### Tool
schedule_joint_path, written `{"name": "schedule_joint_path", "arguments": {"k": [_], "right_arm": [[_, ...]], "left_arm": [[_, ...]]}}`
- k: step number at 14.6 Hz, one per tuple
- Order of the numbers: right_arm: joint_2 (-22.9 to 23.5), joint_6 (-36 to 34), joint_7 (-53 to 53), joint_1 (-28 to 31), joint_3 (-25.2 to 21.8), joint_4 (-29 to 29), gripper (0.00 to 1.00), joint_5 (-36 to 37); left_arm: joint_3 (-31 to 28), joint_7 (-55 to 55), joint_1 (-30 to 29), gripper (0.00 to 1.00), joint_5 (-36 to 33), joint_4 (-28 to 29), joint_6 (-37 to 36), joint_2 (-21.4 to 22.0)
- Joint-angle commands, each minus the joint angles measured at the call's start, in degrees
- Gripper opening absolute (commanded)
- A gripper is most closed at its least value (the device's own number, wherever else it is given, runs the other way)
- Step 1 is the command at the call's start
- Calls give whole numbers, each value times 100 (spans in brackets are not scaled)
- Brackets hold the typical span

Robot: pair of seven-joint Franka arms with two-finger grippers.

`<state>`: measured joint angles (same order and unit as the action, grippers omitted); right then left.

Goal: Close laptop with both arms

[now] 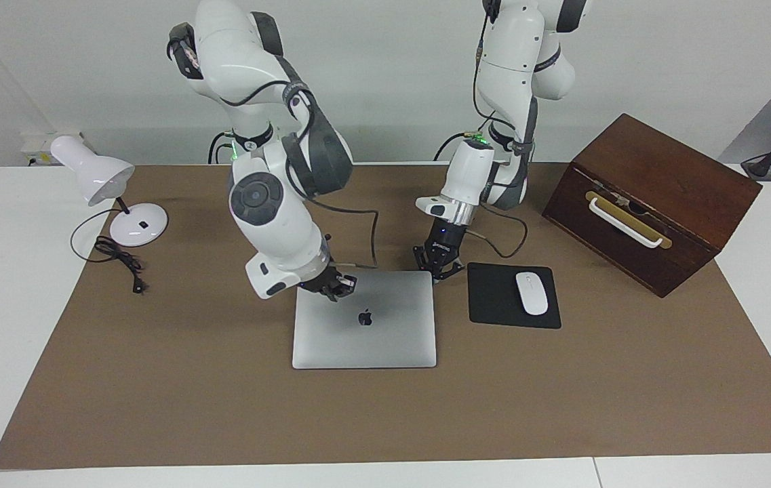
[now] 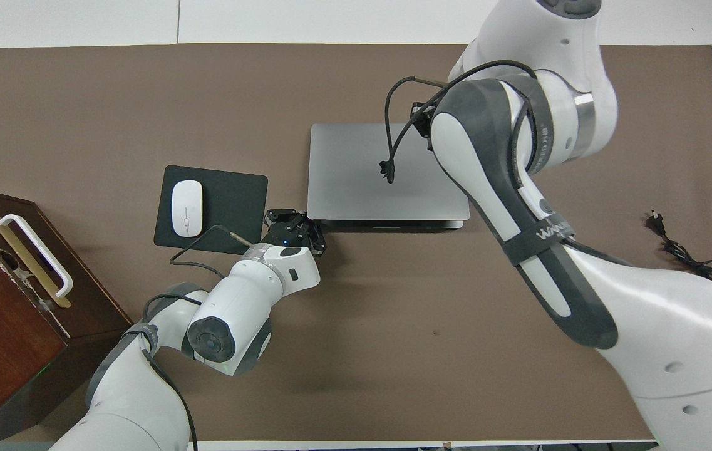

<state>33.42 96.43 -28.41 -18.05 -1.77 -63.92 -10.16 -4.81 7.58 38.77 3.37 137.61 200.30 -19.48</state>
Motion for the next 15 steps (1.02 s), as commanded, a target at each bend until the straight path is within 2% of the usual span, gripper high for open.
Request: {"name": "schedule_joint_path", "arguments": {"k": [1,2,3,4,5,6,7,9,12,15], "right_arm": [[-422,-448,973,249,45,222,0,635],[-598,-554,1369,293,45,223,1,960],[-748,-624,1626,328,45,223,19,1120],[-871,-634,1837,424,45,223,47,1157],[-977,-660,2091,599,54,223,61,1157],[-1082,-730,2355,705,45,223,91,1166],[-1196,-783,2506,732,36,223,100,1209],[-1452,-801,2533,698,36,223,100,1769],[-1680,-652,2716,732,27,223,100,2473],[-1961,235,3534,943,62,82,100,2406]], "left_arm": [[-47,-28,-89,0,68,240,-611,382],[-47,-28,-141,0,68,231,-1015,627],[-47,-20,-237,0,68,214,-1446,908],[-55,-2,-256,0,68,196,-1902,1163],[-55,-2,-273,0,68,170,-2264,1375],[-55,-2,-361,0,68,143,-2537,1560],[-55,-2,-414,0,68,135,-2818,1753],[-73,-11,-510,0,68,47,-3546,2122],[-108,-2,-800,0,68,-496,-5074,2431],[-126,7,-1213,0,68,-1217,-6446,2528]]}}
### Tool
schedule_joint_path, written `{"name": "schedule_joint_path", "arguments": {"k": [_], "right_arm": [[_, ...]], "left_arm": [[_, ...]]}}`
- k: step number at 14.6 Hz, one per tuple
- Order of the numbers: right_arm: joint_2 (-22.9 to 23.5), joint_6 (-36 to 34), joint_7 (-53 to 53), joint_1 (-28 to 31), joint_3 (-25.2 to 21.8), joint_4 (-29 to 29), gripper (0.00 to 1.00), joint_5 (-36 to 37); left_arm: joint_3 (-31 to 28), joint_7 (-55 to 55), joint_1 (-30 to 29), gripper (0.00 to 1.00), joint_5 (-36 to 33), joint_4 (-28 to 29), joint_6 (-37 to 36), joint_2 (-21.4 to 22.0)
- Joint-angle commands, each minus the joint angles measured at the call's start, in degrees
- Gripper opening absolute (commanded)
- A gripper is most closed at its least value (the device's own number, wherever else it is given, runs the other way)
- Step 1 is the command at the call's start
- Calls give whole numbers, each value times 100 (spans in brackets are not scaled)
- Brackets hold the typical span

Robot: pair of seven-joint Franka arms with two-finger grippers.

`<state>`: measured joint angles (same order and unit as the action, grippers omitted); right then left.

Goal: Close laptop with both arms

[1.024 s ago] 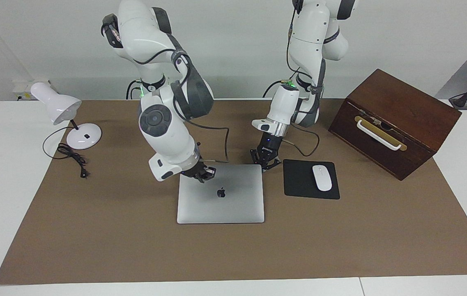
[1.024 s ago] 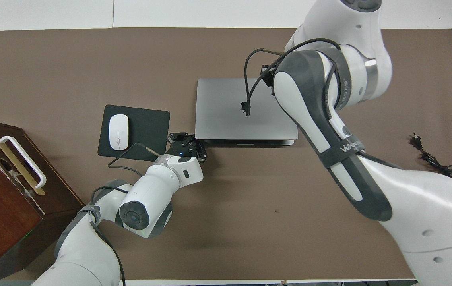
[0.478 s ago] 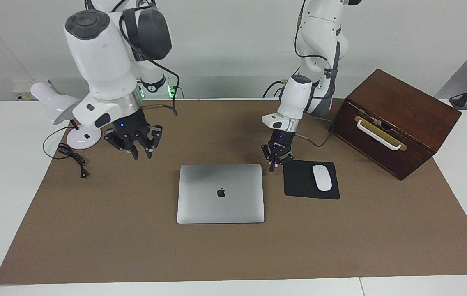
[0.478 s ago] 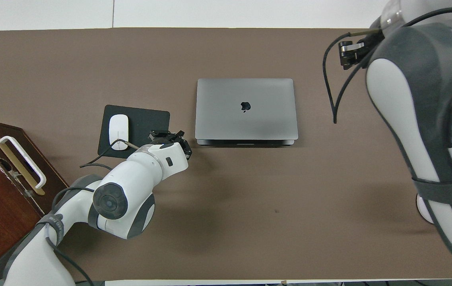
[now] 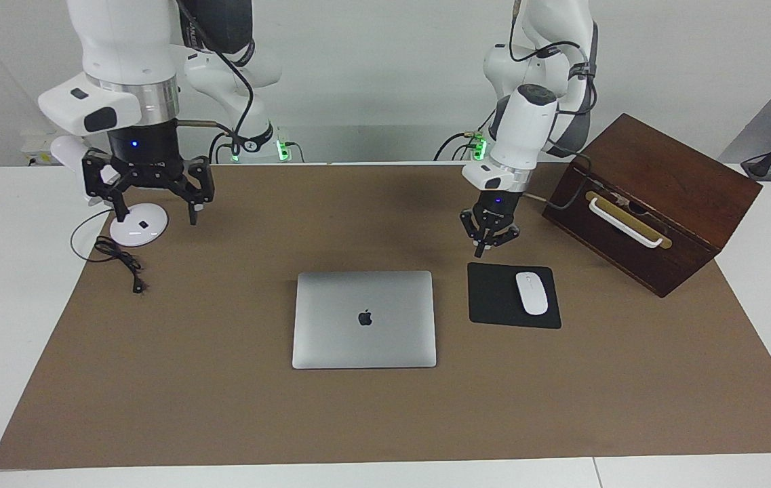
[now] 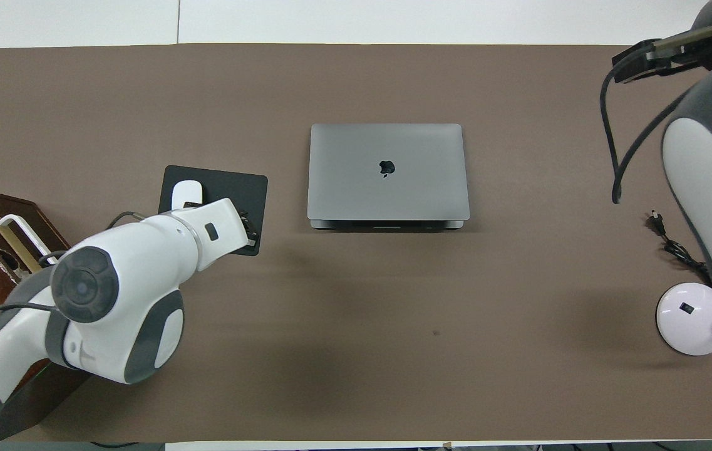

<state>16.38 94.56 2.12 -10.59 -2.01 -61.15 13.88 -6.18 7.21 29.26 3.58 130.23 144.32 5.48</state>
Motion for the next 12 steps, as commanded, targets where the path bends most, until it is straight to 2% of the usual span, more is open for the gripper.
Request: {"name": "schedule_joint_path", "arguments": {"k": [1,3,5,7,8,10,12], "right_arm": [[-232,240,535,259,113,-186,100,-52],[-188,159,727,408,104,-160,100,-585],[-573,159,790,523,104,-588,100,-869],[-1205,229,633,672,113,-1614,100,-940],[-1364,168,423,786,113,-1880,100,-1088],[-1602,45,-155,857,113,-2214,100,-1422],[-1735,-34,-598,866,113,-2383,100,-1432]], "left_arm": [[3,27,-358,0,46,-724,-1262,32],[3,9,-604,43,46,-1225,-2106,-3],[-6,-9,-903,100,46,-1526,-2688,5],[-6,9,-1176,100,28,-1588,-2874,84],[2,0,-1325,100,28,-1605,-2970,154],[-6,0,-1632,100,20,-1606,-3024,251],[3,9,-1931,100,20,-1597,-3050,296]]}}
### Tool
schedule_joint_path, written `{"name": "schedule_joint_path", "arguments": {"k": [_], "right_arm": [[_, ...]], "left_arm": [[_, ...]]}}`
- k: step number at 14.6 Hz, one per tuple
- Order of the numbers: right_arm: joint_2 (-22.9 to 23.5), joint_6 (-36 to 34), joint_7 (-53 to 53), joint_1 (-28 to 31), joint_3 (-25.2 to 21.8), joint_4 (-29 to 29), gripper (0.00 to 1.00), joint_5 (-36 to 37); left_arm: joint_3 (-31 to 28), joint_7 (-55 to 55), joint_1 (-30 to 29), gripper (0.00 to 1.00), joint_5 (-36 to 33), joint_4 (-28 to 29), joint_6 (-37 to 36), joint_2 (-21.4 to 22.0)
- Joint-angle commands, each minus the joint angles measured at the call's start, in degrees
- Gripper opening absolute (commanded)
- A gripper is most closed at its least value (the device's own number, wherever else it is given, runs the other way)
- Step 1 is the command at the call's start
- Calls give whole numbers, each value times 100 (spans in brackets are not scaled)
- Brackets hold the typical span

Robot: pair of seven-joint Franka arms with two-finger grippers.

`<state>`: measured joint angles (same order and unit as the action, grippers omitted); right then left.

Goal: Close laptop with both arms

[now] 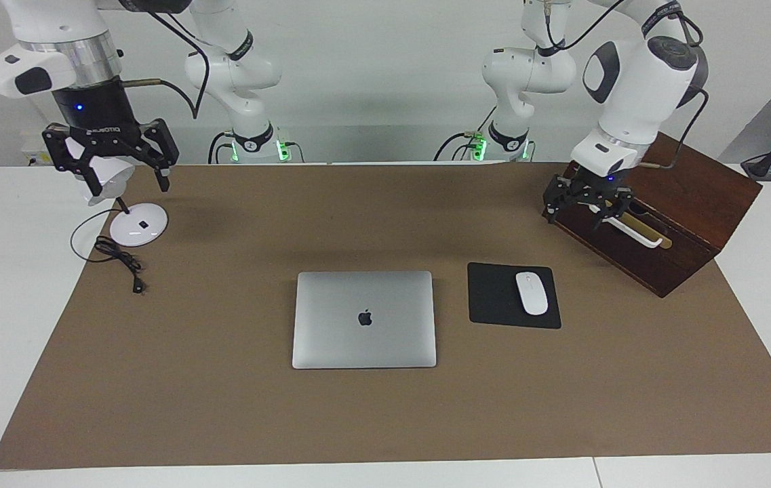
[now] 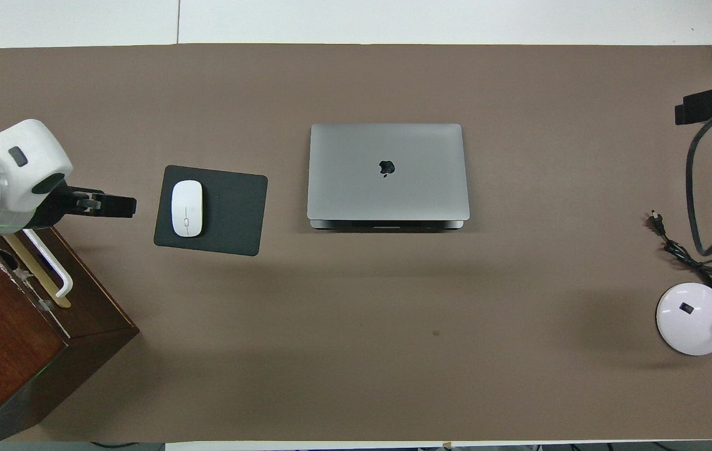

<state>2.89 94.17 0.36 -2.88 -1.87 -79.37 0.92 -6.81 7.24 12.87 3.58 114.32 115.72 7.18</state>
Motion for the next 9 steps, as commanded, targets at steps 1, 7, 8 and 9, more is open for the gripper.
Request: {"name": "schedule_joint_path", "arguments": {"k": [1,7,8,9], "right_arm": [[-420,-57,-414,147,99,-597,100,-127],[-280,-488,-212,113,99,-290,100,-13],[-289,-497,-194,113,108,-298,100,-13],[-280,-497,-186,113,108,-298,100,-13]], "left_arm": [[66,5,-450,100,20,-6,-190,126],[48,5,-1102,100,-15,-41,-409,302],[48,5,-1102,100,-163,-198,-610,302],[57,23,-1085,100,-426,-469,-917,275]]}}
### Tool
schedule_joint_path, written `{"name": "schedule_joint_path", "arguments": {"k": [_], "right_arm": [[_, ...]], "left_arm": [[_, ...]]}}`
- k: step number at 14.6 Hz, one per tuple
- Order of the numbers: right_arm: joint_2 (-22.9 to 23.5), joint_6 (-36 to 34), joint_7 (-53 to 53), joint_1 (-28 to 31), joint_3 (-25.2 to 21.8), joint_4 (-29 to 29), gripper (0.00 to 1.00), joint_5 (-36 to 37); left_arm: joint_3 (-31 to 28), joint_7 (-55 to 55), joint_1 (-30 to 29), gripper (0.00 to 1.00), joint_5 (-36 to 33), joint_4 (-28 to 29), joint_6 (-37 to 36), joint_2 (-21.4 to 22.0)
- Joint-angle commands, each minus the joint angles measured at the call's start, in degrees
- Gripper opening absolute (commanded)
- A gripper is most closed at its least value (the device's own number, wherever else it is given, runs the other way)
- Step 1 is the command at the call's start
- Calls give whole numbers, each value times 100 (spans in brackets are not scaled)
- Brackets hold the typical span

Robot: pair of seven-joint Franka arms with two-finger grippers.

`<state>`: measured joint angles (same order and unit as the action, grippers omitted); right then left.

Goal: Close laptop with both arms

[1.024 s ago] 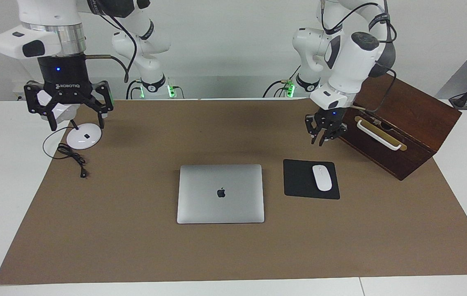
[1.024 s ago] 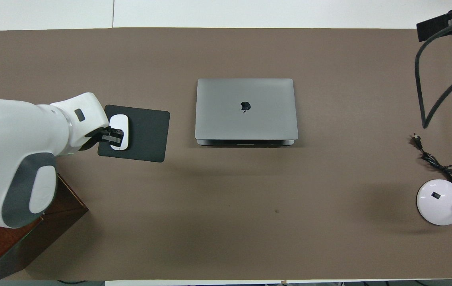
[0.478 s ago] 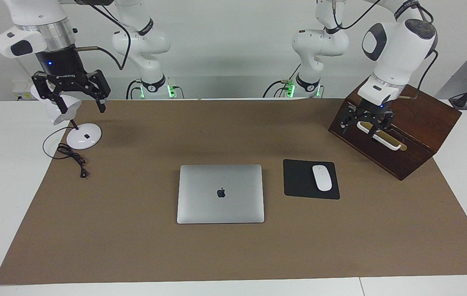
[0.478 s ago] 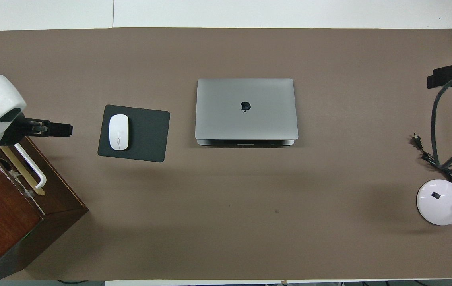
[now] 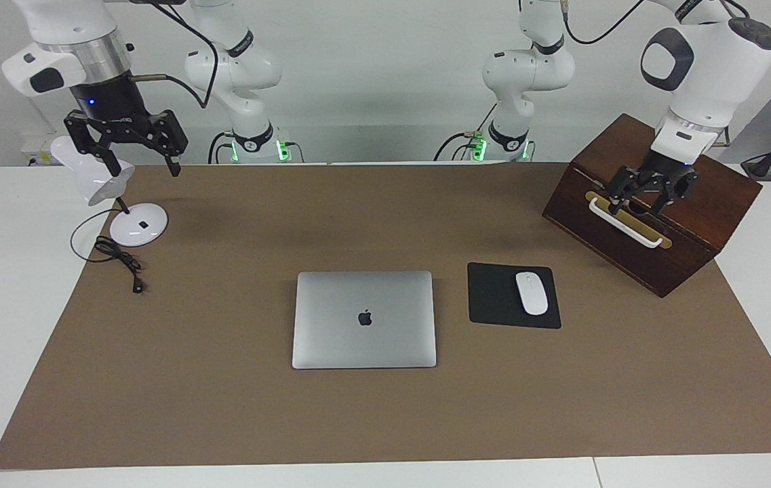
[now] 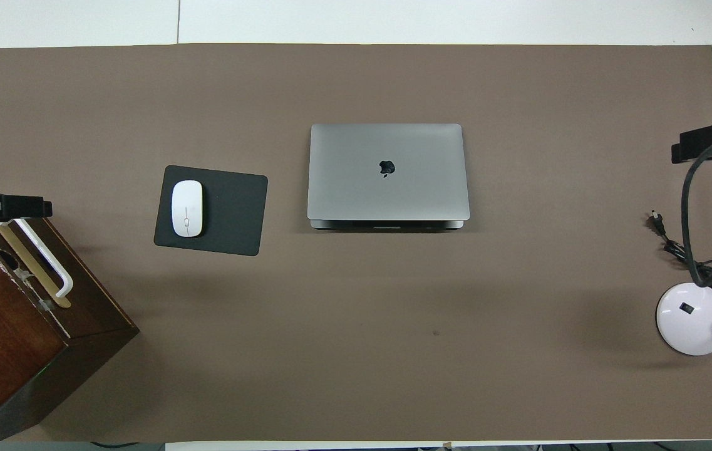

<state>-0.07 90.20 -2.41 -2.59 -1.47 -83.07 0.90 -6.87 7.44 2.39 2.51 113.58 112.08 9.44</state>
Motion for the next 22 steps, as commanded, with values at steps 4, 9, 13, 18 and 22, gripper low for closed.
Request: {"name": "schedule_joint_path", "arguments": {"k": [4,9,13,18,22], "right_arm": [[59,-81,189,83,59,89,100,86],[68,-90,180,83,33,89,100,95],[261,23,136,83,15,54,100,86],[481,173,180,83,-2,80,100,69],[525,191,171,83,-2,80,100,69]], "left_arm": [[89,30,51,100,-541,-1284,-1521,-284],[308,12,-28,100,-243,-1567,-2040,-557],[353,-372,112,100,-242,-1575,-2164,-715],[379,-709,192,100,-242,-1646,-2164,-742],[388,-709,113,100,-242,-1672,-2243,-856]]}}
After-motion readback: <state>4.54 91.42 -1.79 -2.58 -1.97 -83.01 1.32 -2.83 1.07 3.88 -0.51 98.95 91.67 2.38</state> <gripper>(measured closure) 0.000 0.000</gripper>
